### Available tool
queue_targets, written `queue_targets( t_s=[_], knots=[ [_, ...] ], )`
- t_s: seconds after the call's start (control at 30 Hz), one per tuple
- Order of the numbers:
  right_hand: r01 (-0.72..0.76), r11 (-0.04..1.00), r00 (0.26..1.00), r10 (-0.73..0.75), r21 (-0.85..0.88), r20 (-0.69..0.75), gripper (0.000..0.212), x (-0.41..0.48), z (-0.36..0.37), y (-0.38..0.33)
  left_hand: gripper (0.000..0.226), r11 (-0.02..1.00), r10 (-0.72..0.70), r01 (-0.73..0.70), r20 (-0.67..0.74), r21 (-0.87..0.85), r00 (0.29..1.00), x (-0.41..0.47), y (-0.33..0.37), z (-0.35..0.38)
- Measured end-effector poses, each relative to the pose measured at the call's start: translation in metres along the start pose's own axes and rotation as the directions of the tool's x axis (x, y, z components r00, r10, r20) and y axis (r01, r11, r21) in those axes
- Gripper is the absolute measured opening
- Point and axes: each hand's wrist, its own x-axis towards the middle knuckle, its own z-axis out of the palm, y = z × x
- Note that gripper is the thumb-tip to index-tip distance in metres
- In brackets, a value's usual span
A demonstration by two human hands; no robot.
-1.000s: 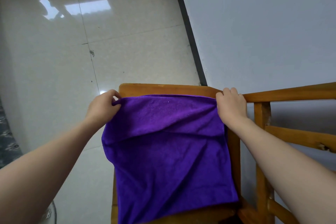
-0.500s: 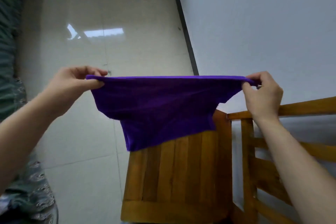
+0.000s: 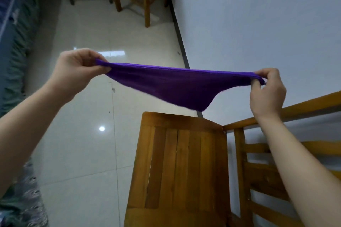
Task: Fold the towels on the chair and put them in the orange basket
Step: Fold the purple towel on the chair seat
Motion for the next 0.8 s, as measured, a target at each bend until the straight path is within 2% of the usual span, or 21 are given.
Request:
queue_targets(
  t_s=[0.17, 0.23, 0.3, 0.37, 0.47, 0.57, 0.63, 0.7, 0.8],
  knots=[
    [-0.137, 0.985, 0.987, 0.127, 0.103, 0.095, 0.024, 0.012, 0.002, -0.008, 0.032, 1.000, -0.022, 0.022, 0.000, -0.004, 1.000, 0.007, 0.002, 0.009],
    [-0.224, 0.953, 0.971, 0.202, 0.203, 0.127, 0.024, 0.018, 0.001, -0.009, 0.024, 0.999, -0.042, 0.042, 0.023, 0.000, 0.999, 0.009, 0.002, 0.012],
    [-0.308, 0.890, 0.951, 0.281, 0.336, 0.125, 0.023, 0.021, -0.002, -0.010, 0.027, 0.999, -0.049, 0.049, 0.022, -0.013, 0.999, 0.008, 0.004, 0.015],
    [-0.344, 0.832, 0.937, 0.332, 0.436, 0.107, 0.020, 0.022, -0.007, -0.011, 0.025, 0.997, -0.039, 0.040, 0.022, -0.064, 0.999, 0.007, 0.008, 0.014],
    [-0.356, 0.795, 0.931, 0.348, 0.491, 0.112, 0.016, 0.019, -0.018, -0.009, 0.032, 0.987, -0.039, 0.047, 0.057, -0.153, 0.998, 0.002, 0.017, 0.009],
    [-0.400, 0.712, 0.913, 0.365, 0.578, 0.183, 0.015, 0.008, -0.027, -0.001, 0.045, 0.936, -0.122, 0.173, 0.178, -0.308, 0.976, -0.012, 0.012, 0.003],
    [-0.420, 0.701, 0.902, 0.393, 0.576, 0.180, 0.021, -0.007, -0.026, 0.004, 0.048, 0.892, -0.215, 0.307, 0.285, -0.332, 0.934, -0.027, -0.004, 0.004],
    [-0.424, 0.757, 0.899, 0.420, 0.497, 0.126, 0.027, -0.034, -0.020, 0.014, 0.032, 0.852, -0.309, 0.430, 0.376, -0.298, 0.874, -0.049, -0.027, 0.013],
    [-0.526, 0.792, 0.849, 0.509, 0.309, 0.142, 0.015, -0.091, -0.003, 0.044, 0.029, 0.800, -0.443, 0.560, 0.419, -0.214, 0.793, -0.091, -0.069, 0.033]
  ],
)
